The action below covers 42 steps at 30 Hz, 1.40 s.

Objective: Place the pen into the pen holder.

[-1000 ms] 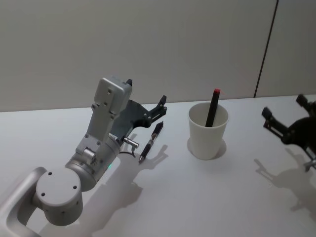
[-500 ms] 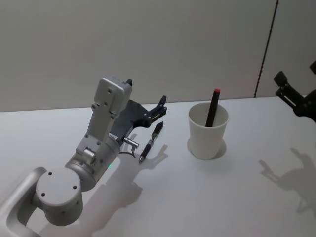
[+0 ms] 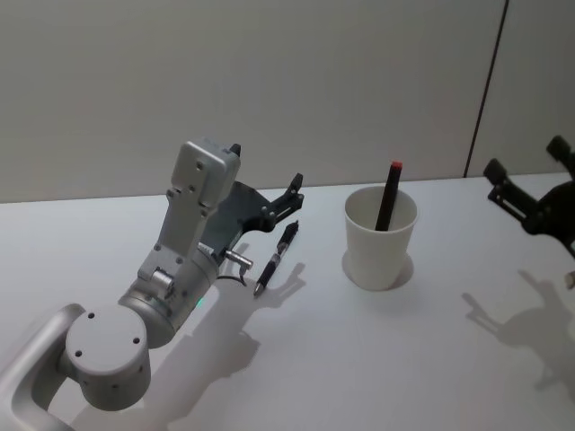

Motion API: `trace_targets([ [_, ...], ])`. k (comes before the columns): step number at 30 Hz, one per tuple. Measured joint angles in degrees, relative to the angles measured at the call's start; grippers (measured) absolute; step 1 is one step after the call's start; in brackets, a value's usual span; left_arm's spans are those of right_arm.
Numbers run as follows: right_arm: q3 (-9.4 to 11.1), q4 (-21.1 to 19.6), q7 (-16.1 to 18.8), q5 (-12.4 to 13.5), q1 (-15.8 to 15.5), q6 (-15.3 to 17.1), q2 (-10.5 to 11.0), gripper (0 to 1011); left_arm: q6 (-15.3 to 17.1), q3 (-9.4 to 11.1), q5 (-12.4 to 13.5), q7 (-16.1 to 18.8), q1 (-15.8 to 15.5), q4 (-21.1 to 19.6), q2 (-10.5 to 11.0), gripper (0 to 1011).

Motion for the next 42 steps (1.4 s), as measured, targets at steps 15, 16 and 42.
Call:
trace_targets([
  [15,-0.8,0.7,0.4,-3.7,-0.9,10.7,1.0,1001,0.0,0.0,0.0,0.0,0.0,0.0,0.0,1001],
  [16,-0.8,0.7,0.4,-3.9,-1.0,11.2,1.0,1001,0.0,0.0,0.0,0.0,0.0,0.0,0.0,1001],
  [42,-1.7,1.8,0.9,-7.2,-1.4,19.0,1.4,1001,11.4,-1.1,-7.6,0.6,4.3,-5.0,3.0,1001],
])
